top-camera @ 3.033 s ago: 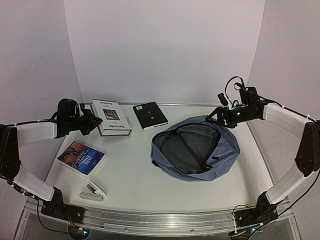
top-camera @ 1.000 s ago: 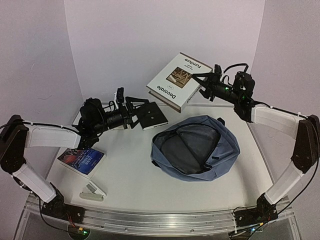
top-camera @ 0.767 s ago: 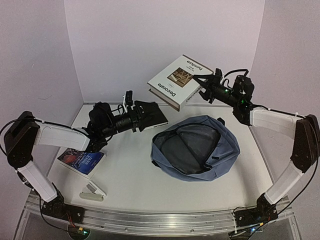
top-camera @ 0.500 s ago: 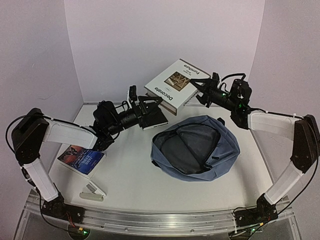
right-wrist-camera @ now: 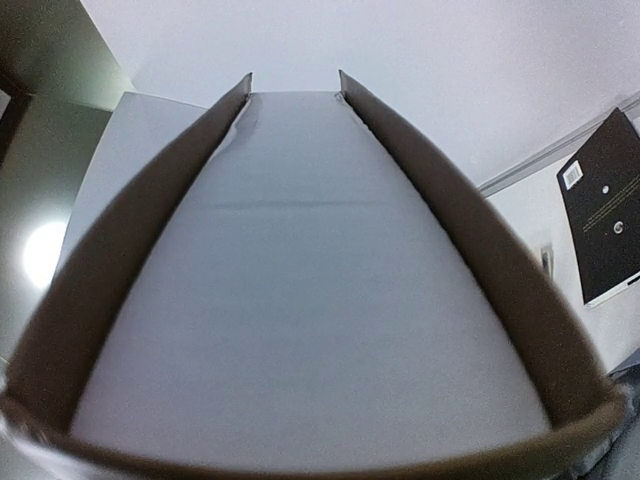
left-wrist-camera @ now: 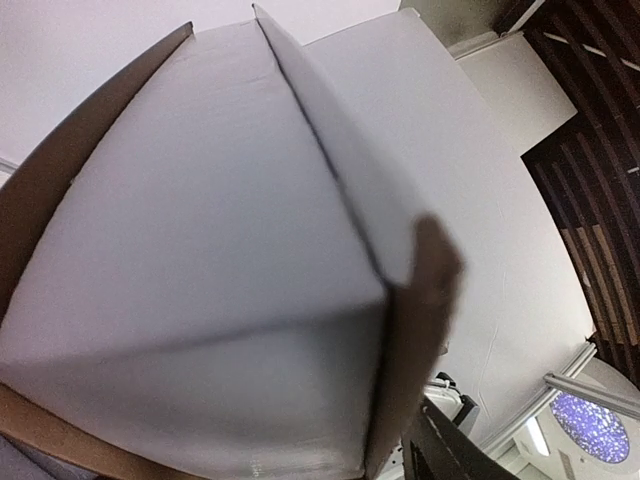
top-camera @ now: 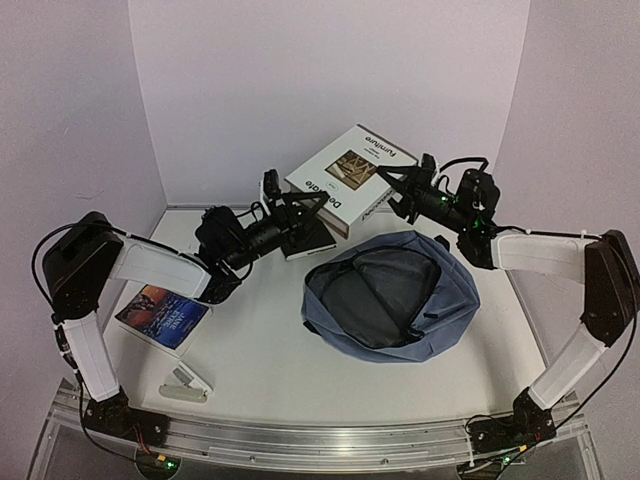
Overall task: Pack the student bag
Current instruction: Pick up the book from the center of the board.
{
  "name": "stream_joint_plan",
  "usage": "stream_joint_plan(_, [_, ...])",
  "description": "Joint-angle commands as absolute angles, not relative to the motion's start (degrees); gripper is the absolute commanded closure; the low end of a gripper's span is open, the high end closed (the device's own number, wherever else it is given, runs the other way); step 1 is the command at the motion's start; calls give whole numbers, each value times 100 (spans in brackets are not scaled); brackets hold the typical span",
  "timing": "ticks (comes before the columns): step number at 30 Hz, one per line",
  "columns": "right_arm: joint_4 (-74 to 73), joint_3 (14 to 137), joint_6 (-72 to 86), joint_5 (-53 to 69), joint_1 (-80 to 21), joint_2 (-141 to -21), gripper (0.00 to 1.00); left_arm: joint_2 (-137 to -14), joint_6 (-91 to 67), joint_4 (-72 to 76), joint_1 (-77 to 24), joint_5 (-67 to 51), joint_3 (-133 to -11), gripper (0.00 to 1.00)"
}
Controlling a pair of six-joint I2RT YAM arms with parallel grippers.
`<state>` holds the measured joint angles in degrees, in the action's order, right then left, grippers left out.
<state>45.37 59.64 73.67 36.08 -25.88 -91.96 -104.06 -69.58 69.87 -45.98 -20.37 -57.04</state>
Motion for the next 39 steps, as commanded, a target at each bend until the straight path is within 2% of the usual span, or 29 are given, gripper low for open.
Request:
stream_joint_plan(1, [5052, 5896, 7394, 3434, -2653, -9133, 84, -10691, -7251, 7824, -4623, -1899, -6064, 42])
stream_joint_plan(3, [5073, 5875, 7389, 3422, -2670, -9130, 84, -10808, -7337, 7949, -4623, -1854, -6121, 47])
stream_joint_plan(6, [5079, 5795, 7360, 3414, -2697, -9115, 84, -10879, -7364, 8047, -4623, -1766, -6132, 48])
stream_joint_plan(16, [5086, 5659, 7239, 3382, -2716, -9128, 83, -11061, -7524, 8026, -4622, -1606, -6257, 41])
stream_joint_plan(18, [5086, 5654, 7221, 3383, -2717, -9128, 83, -11092, -7559, 8070, -4617, -1600, -6259, 46])
stream_joint_plan(20, [5075, 5649, 7191, 3396, -2724, -9133, 82, -11120, -7602, 8085, -4615, -1599, -6267, 55])
stream_joint_plan(21, [5040, 5645, 7170, 3403, -2725, -9135, 79, -11118, -7620, 8096, -4611, -1598, -6257, 60])
stream_joint_plan(22, [4984, 5645, 7132, 3412, -2724, -9134, 72, -11108, -7634, 8113, -4604, -1590, -6227, 65])
stream_joint_plan(23, [4916, 5653, 7046, 3426, -2719, -9120, 61, -11074, -7650, 8120, -4596, -1561, -6174, 69])
stream_joint_plan(24, [4775, 5666, 6881, 3432, -2706, -9086, 55, -11015, -7649, 8111, -4589, -1504, -6094, 73])
stream_joint_plan(28, [3604, 5827, 5996, 3420, -2532, -9015, 30, -10681, -7669, 7957, -4537, -1334, -5601, 85])
stream_joint_plan(31, [2086, 6206, 4859, 3263, -2422, -8924, 26, -10311, -7681, 7644, -4418, -1277, -5088, 91])
stream_joint_plan(34, [442, 6742, 3111, 2930, -2452, -8855, 26, -9723, -7631, 6848, -4256, -1265, -4648, 97])
stream_joint_plan(39, [-1478, 7341, 1089, 1943, -2834, -8972, 34, -8615, -6970, 4549, -4204, -947, -4426, 100])
